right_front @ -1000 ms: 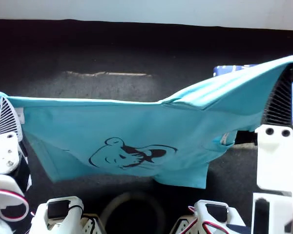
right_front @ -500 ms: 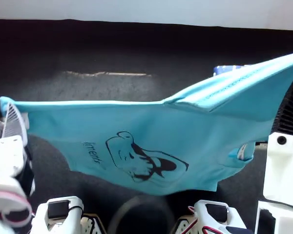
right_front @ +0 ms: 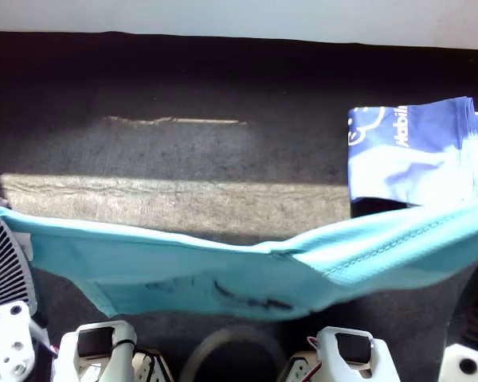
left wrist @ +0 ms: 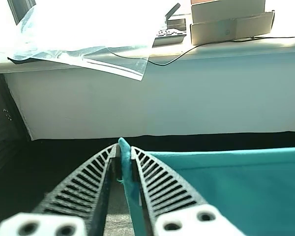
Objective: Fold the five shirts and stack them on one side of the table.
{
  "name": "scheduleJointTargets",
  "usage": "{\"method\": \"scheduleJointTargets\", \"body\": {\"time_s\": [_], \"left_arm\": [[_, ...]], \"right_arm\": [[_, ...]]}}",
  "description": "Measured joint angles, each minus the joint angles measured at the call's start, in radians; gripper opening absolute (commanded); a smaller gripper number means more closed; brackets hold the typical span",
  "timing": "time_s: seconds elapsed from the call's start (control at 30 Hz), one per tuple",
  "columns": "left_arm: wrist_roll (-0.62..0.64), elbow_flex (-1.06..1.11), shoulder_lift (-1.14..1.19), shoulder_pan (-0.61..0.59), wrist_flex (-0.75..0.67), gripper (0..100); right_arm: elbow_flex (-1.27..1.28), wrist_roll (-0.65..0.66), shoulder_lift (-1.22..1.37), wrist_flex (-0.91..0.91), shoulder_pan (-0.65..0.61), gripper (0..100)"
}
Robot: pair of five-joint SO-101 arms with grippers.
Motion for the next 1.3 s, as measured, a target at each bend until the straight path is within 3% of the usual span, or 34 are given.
{"method": "scheduleJointTargets", "body": {"time_s": [0.3, 0.5, 0.7, 1.0, 1.13, 1.3], "left_arm": [[0.0, 0.026, -0.011, -0.025, 0.0, 1], [0.002, 0.293, -0.005, -0.081, -0.11, 1], [-0.003, 0.543, 0.11, -0.091, -0.318, 1], [-0.003, 0.582, 0.459, -0.091, -0.591, 1], [-0.003, 0.582, 0.617, -0.091, -0.701, 1], [-0.003, 0.456, 0.793, -0.091, -0.724, 1]], "right_arm": [[0.071, 0.0, -0.003, -0.002, 0.0, 0.6], [0.399, 0.0, -0.002, -0.121, -0.077, 0.6], [0.842, 0.0, 0.006, -0.381, -0.13, 0.6], [1.396, 0.0, 0.021, -0.804, -0.178, 0.6], [1.442, -0.002, 0.118, -0.934, -0.19, 0.6], [1.323, -0.002, 0.325, -0.956, -0.192, 0.6]]}}
